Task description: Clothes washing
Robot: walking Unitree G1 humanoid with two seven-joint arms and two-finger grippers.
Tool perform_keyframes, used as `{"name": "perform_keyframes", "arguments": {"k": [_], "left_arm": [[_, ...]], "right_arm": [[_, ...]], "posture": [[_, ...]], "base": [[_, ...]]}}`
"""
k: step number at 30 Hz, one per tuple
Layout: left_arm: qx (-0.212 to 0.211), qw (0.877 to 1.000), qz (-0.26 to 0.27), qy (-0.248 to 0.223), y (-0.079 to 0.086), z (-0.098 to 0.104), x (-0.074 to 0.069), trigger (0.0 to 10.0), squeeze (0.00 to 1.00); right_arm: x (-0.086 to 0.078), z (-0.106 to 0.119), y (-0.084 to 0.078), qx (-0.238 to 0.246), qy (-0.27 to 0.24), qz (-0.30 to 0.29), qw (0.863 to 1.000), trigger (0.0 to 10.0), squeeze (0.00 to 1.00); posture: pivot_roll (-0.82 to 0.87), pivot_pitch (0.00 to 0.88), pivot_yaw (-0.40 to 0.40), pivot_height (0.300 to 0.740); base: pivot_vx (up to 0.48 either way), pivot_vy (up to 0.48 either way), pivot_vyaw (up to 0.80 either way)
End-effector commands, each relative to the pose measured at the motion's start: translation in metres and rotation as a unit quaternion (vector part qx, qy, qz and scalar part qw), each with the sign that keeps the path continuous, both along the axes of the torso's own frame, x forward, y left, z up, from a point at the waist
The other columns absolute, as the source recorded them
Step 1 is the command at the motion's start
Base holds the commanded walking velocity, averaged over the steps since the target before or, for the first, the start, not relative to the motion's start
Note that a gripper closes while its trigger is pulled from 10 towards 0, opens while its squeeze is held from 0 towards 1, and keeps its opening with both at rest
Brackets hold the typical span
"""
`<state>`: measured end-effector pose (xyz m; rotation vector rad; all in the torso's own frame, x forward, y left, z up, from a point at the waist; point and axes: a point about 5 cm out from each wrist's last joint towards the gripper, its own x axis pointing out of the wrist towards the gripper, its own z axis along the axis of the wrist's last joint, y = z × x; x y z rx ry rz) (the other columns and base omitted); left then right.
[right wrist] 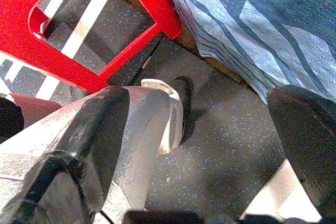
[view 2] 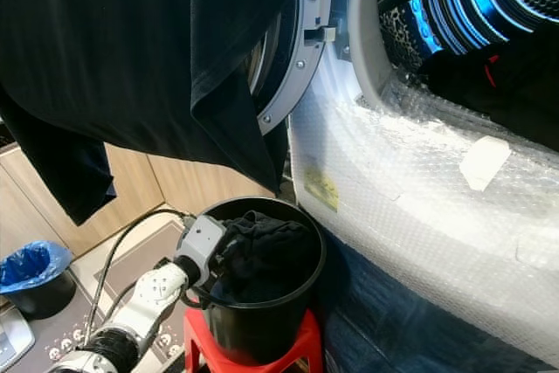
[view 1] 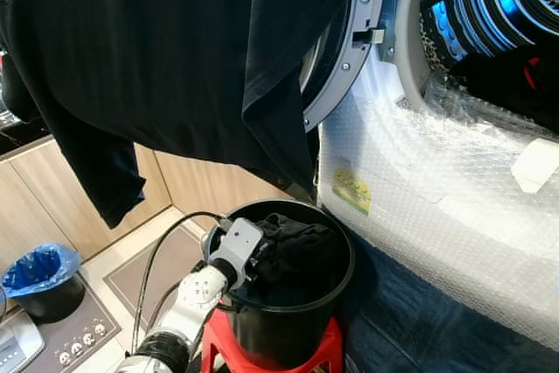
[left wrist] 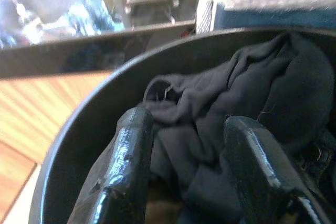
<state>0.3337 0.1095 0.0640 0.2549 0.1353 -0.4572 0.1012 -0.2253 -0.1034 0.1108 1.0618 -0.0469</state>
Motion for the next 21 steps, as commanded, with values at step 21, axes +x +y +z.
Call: {"name": "perform_keyframes", "arguments": {"k": [21], "left_arm": [[-0.036,0.997,0.013,0.067,0.020,0.032,0.034,10.0,0.00]], "right_arm": [[-0.063,-0.010,0.012,0.042,0.033,-0.001,0.999,10.0,0.00]], "posture": [[-0.17,0.047,0.050,0.740]], "base": [[0.000,0.000,0.00]]}}
